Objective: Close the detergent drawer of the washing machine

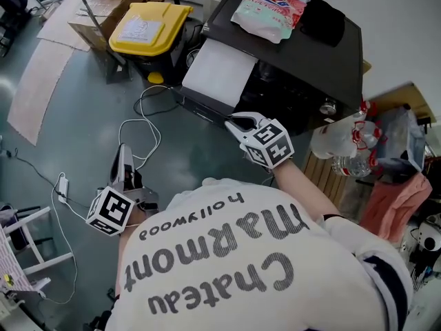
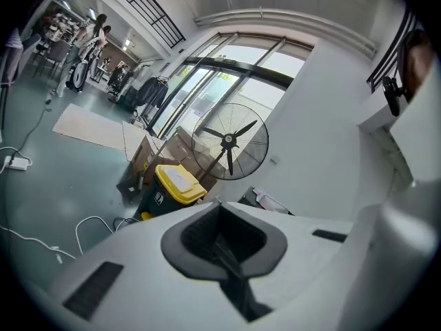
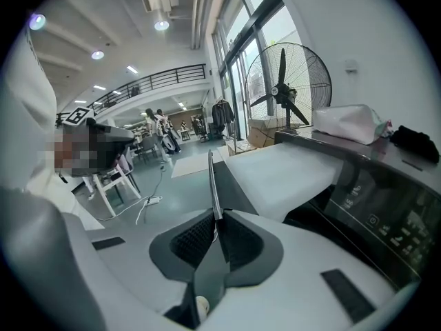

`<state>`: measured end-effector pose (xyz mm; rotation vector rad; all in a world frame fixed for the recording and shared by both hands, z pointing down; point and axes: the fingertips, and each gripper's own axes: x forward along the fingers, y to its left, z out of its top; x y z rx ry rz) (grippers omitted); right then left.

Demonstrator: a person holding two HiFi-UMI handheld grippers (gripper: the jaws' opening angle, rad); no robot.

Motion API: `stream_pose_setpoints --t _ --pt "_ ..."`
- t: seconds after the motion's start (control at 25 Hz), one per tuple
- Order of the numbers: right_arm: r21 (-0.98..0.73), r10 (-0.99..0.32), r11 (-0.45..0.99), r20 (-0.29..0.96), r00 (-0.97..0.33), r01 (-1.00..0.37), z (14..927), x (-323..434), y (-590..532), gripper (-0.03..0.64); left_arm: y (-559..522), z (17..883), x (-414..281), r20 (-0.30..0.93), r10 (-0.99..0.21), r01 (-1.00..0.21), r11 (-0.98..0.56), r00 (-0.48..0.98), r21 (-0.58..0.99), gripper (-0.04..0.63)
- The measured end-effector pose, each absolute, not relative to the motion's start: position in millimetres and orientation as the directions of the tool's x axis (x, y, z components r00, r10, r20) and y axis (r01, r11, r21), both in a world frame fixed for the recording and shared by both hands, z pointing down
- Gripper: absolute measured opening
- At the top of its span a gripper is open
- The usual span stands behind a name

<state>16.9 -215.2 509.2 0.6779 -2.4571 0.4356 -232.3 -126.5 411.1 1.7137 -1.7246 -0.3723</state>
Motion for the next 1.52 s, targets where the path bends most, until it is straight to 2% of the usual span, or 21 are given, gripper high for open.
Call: stream_pose_setpoints --t 0.72,1.0,1.52 --pt "-0.149 -0.414 0.803 0.557 -0.72 -0.577 497.7 36.2 -243.4 0.06 -159.4 398.6 -212.5 0.231 -0.965 -0.797 0.044 0.122 0.602 0.008" --pt "-0.145 -0.448 0.776 0.558 -0.699 -0.613 493.6 41.1 -250.7 0.061 -160.9 404.8 -220.3 0.247 -0.961 -0.789 0.058 0.121 0.611 0.008" --pt "-0.135 -0.529 0.7 0.562 -0.636 -0.702 493.4 54.2 -285.7 0.071 -218.0 405.7 -226.0 0.249 -0.946 -0.795 -0.017 0.21 0.606 0.008"
